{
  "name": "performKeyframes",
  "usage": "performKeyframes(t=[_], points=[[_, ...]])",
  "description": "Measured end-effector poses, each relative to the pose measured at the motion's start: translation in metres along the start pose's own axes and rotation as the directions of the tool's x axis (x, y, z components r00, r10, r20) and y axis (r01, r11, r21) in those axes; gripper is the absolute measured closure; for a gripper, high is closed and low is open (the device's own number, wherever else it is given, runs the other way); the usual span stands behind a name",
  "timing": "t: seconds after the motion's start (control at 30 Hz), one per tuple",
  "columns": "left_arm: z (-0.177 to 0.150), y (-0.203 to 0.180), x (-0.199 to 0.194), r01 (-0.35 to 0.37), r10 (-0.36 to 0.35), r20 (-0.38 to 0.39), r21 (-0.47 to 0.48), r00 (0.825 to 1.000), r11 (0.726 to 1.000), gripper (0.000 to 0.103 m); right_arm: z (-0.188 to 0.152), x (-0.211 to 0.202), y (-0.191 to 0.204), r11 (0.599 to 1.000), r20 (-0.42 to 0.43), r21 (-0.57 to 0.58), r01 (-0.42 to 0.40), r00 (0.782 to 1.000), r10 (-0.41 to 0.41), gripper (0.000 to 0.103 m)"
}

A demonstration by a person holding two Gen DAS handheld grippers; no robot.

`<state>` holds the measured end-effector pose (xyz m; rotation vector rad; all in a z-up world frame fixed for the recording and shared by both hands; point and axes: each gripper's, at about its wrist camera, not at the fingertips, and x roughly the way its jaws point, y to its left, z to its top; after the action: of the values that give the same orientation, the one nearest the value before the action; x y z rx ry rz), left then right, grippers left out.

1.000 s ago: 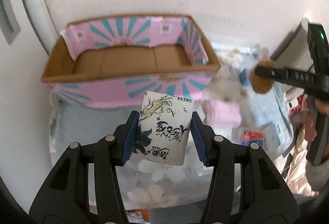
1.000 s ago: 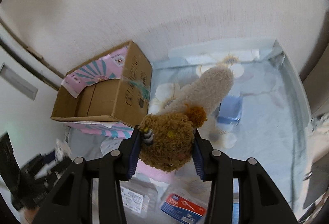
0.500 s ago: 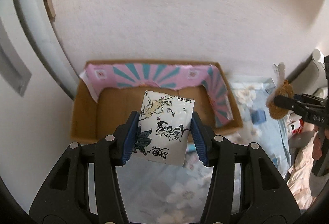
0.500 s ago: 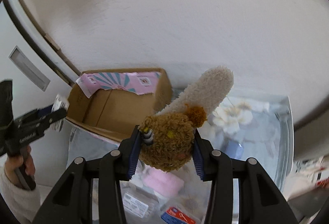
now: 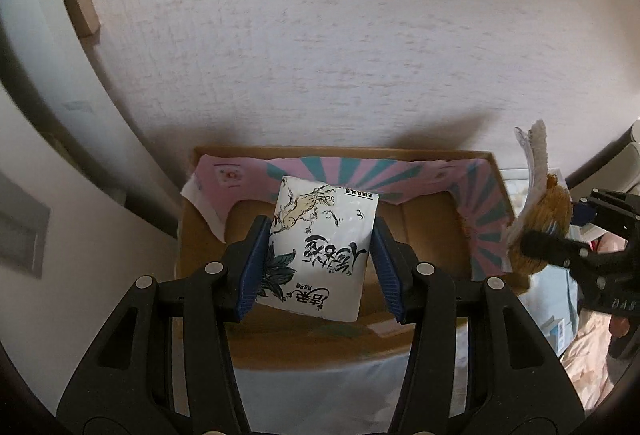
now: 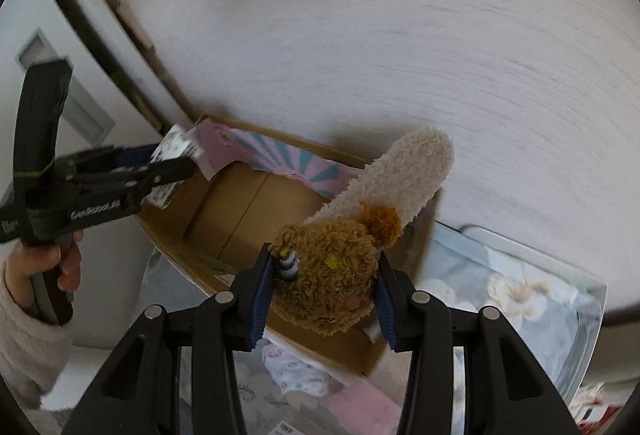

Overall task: Organize objects
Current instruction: 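Carry packet and teddy bear into the cardboard box and open both grippers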

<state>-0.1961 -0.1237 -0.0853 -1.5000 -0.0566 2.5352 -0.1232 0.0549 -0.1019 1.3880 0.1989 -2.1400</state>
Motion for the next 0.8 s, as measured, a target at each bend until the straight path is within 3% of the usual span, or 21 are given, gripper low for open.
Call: performKeyframes(t=[0.33, 0.57, 0.8], points=[[0.01, 0.013, 0.049, 0.017, -0.014, -0.085, 0.033, 0.996, 0.999, 0.056, 0.015, 0.065, 0.033, 0.978, -0.197, -0.207, -0.007, 0.98, -0.034, 0.062], [0.004, 0.011, 0.08, -0.001, 0.012, -0.132, 0.086, 0.991, 0.996, 0.056, 0.011, 0.099, 0.04, 0.964, -0.252, -0.266, 0.027, 0.963, -0.097, 0.062], [-0.003, 0.009, 0.091, 0.015, 0.001, -0.157, 0.106, 0.988, 0.994, 0.056, 0.006, 0.108, 0.039, 0.967, -0.266, -0.253, 0.009, 0.961, -0.079, 0.062]])
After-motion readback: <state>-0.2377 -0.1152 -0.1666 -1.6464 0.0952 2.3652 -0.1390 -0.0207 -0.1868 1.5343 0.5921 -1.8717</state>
